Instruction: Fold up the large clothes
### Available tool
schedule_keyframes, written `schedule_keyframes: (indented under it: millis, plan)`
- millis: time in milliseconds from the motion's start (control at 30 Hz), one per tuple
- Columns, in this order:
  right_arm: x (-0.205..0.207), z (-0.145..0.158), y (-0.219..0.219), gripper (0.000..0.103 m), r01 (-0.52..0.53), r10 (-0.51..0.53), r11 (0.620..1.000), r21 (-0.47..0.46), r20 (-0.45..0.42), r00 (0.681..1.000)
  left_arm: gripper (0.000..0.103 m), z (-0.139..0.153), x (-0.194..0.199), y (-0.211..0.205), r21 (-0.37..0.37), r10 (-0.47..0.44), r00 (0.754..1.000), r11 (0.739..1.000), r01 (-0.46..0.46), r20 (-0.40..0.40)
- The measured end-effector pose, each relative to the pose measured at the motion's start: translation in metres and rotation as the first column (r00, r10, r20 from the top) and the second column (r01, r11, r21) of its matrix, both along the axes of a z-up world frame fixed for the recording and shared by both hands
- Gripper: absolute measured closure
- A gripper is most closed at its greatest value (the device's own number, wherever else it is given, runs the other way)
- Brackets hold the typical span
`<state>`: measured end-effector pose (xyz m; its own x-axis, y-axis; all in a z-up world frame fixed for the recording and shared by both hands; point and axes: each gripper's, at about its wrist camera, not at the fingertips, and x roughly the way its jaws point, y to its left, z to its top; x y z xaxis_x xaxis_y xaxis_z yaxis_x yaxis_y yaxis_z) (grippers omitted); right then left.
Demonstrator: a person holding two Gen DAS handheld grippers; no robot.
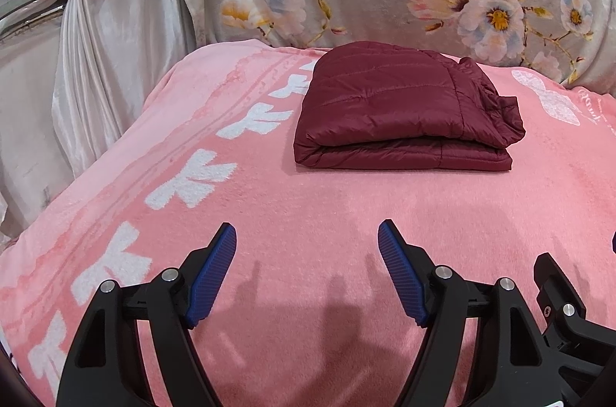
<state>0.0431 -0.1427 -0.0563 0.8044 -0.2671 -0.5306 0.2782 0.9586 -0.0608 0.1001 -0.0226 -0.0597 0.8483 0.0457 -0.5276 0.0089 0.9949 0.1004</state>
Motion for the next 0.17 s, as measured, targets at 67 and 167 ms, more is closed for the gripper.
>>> schedule_keyframes:
  millis: [67,167]
  plan:
    - [-0.0001,0.0000,0.0001,0.012,-0.001,0.001,1.000,-0.001,0.000,1.000,0.031,-0.0001,0.0011,-0.0002,-0.002,-0.002,1.000,1.000,0.002,-0.004]
    - [0.0000,-0.0001,-0.0002,0.012,-0.001,0.001,1.000,-0.001,0.001,1.000,0.031,0.0005,0.0002,-0.0004,-0.003,0.000,1.000,1.000,0.000,-0.002]
